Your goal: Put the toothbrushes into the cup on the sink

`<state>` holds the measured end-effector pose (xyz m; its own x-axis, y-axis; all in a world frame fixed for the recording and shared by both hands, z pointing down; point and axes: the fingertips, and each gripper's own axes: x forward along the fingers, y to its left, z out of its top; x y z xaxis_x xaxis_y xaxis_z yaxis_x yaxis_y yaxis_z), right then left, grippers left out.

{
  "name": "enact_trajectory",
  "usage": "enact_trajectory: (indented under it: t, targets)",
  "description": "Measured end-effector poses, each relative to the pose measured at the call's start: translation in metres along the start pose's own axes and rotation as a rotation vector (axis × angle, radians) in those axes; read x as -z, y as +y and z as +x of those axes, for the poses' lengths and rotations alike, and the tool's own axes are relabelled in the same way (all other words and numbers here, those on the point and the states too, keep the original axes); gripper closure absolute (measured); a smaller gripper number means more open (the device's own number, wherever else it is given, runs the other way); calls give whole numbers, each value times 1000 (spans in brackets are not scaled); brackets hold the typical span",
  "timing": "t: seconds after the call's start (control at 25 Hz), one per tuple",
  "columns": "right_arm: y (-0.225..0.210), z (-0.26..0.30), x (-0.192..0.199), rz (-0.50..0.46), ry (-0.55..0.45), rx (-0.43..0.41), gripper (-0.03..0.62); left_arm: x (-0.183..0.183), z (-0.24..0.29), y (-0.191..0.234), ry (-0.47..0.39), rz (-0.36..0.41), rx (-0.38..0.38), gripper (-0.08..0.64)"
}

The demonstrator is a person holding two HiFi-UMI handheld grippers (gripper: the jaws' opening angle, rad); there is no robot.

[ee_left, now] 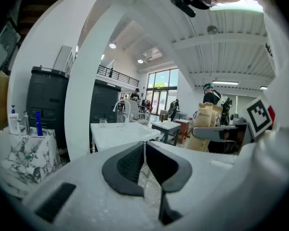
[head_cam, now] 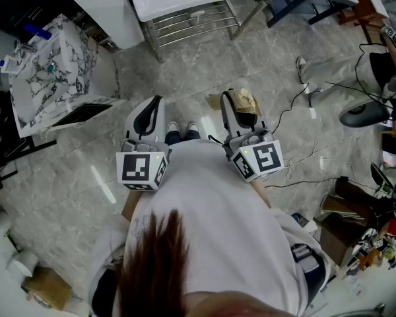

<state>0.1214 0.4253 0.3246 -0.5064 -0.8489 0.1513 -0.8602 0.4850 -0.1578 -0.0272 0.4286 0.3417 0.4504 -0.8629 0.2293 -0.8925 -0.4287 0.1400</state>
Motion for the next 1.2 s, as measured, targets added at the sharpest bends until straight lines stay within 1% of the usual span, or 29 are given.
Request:
enact_trajectory:
  t: [0.84,1.08,1.2]
  targets:
    - [-11,-13,-1,-10,0,-5,535,-3,3,-16,-12,10,3,535]
    - [-18,-24,-7,17,-37,-38,535,-6,5,-30,-21,22,-11,535]
    - [-24,-30,-4,10,-43,-42,535,-2,3,-38,-28,19,-20,535]
